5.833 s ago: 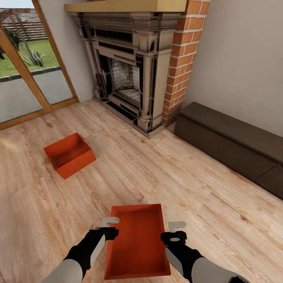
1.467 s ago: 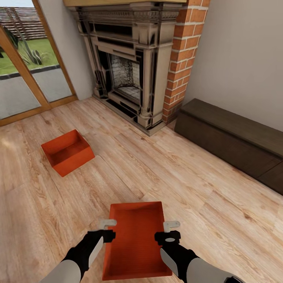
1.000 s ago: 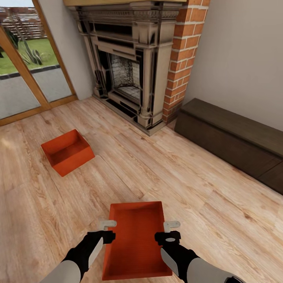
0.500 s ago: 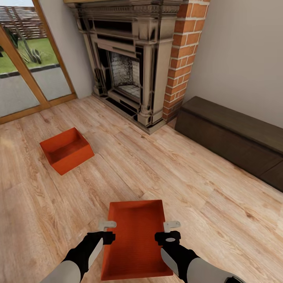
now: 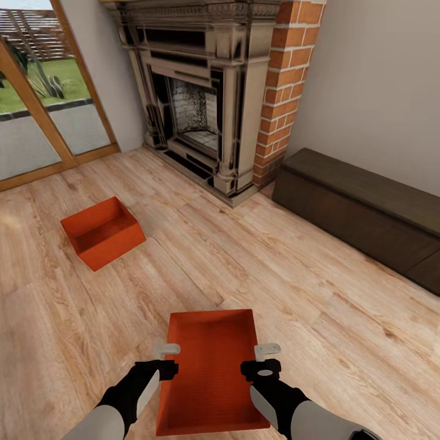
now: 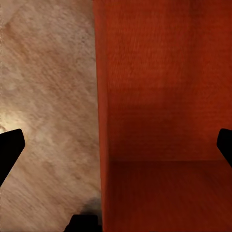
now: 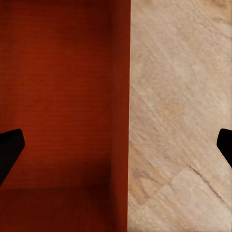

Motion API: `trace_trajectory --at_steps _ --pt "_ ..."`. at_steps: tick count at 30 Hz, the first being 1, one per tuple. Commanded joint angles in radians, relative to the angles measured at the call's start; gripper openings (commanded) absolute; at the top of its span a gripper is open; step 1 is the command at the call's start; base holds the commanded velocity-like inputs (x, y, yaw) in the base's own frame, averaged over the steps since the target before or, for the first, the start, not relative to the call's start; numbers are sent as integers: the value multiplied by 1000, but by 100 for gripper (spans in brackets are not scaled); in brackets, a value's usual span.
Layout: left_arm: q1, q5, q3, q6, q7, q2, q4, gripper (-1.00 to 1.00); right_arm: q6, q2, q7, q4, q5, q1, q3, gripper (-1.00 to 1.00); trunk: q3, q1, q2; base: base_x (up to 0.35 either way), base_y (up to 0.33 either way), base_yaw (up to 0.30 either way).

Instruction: Move the two storage containers from the living room to the garage. In the garage, place one container on the floor and stack the other container on top of it (either order is fine).

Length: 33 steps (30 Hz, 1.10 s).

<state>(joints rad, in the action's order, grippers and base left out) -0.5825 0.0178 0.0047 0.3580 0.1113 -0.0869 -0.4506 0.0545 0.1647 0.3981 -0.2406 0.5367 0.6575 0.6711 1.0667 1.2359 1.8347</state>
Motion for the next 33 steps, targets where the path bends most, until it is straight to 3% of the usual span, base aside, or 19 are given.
trace_trajectory --at_steps 1,6,18,25,33 --pt "0 2 1 6 4 2 -2 100 6 -1 7 -2 5 1 8 100 1 0 0 0 0 0" --pt "0 2 1 6 4 14 -3 100 5 -1 7 -2 5 1 8 100 1 0 0 0 0 0" --pt "0 2 1 6 4 16 -2 100 5 -1 7 -2 5 1 8 100 38 46 84 0 0 0" --pt "0 2 1 6 4 18 -2 100 5 -2 7 -2 4 1 8 100 38 46 84 0 0 0" --pt "0 2 1 6 4 19 -2 100 5 -2 7 -2 4 1 8 100 63 77 140 0 0 0"
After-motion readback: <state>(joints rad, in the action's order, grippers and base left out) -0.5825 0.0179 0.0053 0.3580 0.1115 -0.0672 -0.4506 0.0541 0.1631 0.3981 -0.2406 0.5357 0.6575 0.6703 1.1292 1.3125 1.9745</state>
